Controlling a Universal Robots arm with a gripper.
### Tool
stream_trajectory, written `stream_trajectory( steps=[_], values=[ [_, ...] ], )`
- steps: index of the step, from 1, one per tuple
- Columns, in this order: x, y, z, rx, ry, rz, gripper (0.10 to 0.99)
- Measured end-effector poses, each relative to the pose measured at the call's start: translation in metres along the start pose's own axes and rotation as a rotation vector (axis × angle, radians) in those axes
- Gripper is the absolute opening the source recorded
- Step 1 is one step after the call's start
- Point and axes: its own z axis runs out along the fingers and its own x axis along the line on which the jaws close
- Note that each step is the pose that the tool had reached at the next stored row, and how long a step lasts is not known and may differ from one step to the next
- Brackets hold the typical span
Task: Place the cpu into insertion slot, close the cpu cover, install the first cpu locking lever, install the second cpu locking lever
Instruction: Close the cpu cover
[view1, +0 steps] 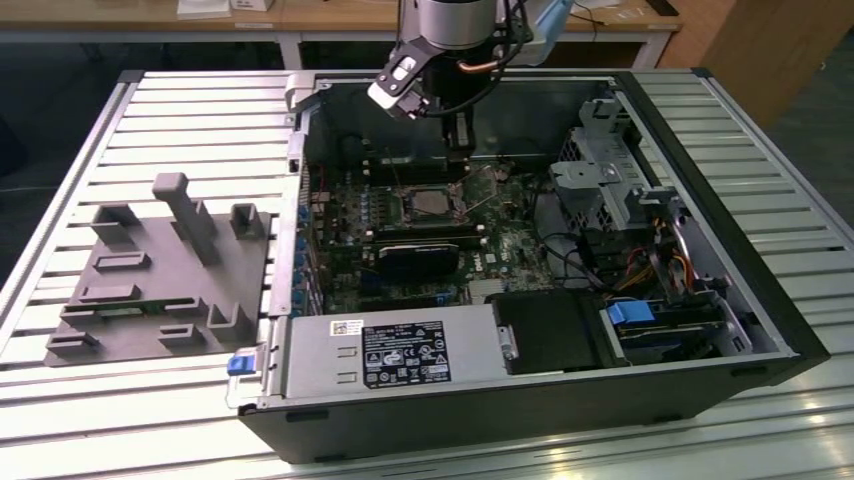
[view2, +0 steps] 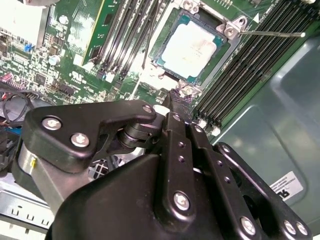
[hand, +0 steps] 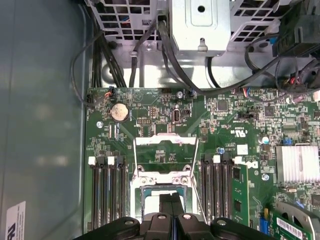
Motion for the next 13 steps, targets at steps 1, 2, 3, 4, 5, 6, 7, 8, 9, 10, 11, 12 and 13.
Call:
stream_trajectory(
  steps=[1,2,3,4,5,6,7,8,9,10,11,12,13],
  values=[
    [0.0000,0.0009,0.0001,0.000,0.0000,0.000,0.102],
    [0.0001,0.0019,0.0002,0.000,0.0000,0.000,0.102],
    [0.0001,0.0028,0.0003,0.000,0.0000,0.000,0.102],
    [0.0001,0.0037,0.0004,0.000,0.0000,0.000,0.102],
    [0.0002,0.0046,0.0005,0.000,0.0000,0.000,0.102],
    [0.0002,0.0056,0.0006,0.000,0.0001,0.000,0.102],
    [0.0002,0.0066,0.0006,0.000,0.0000,0.000,0.102],
    [0.0003,0.0075,0.0007,0.000,0.0001,0.000,0.102],
    [0.0003,0.0085,0.0008,0.000,0.0000,0.000,0.102],
    [0.0003,0.0094,0.0009,0.000,0.0000,0.000,0.102],
    [0.0004,0.0103,0.0010,0.000,0.0000,0.000,0.102],
    [0.0004,0.0112,0.0011,0.000,0.0001,0.000,0.102],
    [0.0004,0.0121,0.0012,0.000,0.0000,0.000,0.102]
  ],
)
